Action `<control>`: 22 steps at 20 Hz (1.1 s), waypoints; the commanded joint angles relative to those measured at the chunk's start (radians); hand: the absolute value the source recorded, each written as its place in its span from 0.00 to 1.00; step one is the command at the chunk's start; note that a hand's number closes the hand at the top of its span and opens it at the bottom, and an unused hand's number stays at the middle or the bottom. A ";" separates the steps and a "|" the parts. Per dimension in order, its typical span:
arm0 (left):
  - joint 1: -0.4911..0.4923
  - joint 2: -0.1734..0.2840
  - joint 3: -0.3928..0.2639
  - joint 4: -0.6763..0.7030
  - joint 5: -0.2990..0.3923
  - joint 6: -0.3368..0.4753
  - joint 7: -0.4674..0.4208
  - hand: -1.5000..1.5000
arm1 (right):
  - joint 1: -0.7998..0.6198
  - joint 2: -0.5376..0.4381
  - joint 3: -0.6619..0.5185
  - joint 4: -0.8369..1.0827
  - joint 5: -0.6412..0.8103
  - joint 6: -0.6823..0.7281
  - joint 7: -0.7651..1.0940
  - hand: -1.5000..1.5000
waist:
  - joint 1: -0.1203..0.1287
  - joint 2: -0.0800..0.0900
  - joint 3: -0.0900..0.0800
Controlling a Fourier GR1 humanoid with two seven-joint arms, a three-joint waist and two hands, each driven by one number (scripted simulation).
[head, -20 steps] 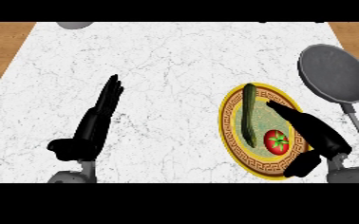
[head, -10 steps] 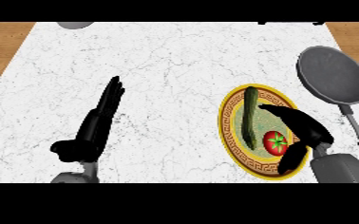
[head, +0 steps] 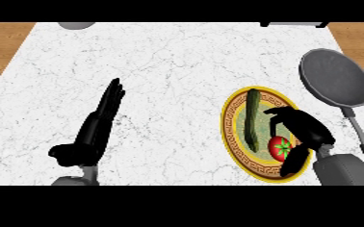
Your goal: Pick the tomato from the plate and place it in the pan
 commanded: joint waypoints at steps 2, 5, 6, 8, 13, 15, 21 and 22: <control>0.039 0.006 -0.007 -0.042 -0.007 -0.011 -0.004 0.50 | 0.033 0.039 0.001 -0.002 0.023 -0.054 -0.016 1.00 | -0.001 0.016 0.024; 0.063 0.001 -0.014 -0.066 -0.010 -0.012 0.005 0.50 | 0.017 0.031 -0.034 0.024 0.056 -0.136 -0.054 1.00 | 0.001 0.016 0.024; -0.036 -0.026 0.008 0.035 -0.026 0.020 0.000 0.50 | 0.022 0.019 -0.082 0.022 0.023 -0.165 -0.078 1.00 | -0.007 0.017 0.024; -0.009 -0.016 0.008 0.031 -0.004 -0.011 -0.013 0.50 | 0.004 0.078 -0.091 0.029 0.061 -0.228 0.015 1.00 | -0.003 0.018 0.024; -0.011 -0.008 0.006 0.020 -0.008 -0.017 -0.029 0.50 | -0.180 0.294 -0.120 -0.020 0.161 -0.269 0.524 1.00 | 0.011 0.017 0.022; -0.037 -0.038 -0.012 0.011 -0.034 0.023 0.013 0.50 | -0.265 0.324 -0.122 -0.039 0.211 -0.294 0.621 1.00 | 0.008 0.015 0.023; 0.039 -0.028 -0.028 -0.035 -0.031 0.006 -0.002 0.50 | -0.352 0.354 -0.085 -0.147 0.415 -0.437 0.791 1.00 | 0.005 0.011 0.023; 0.028 -0.022 -0.018 -0.003 -0.027 -0.004 -0.007 0.50 | -0.331 0.367 -0.095 -0.157 0.397 -0.488 0.758 1.00 | 0.000 0.014 0.023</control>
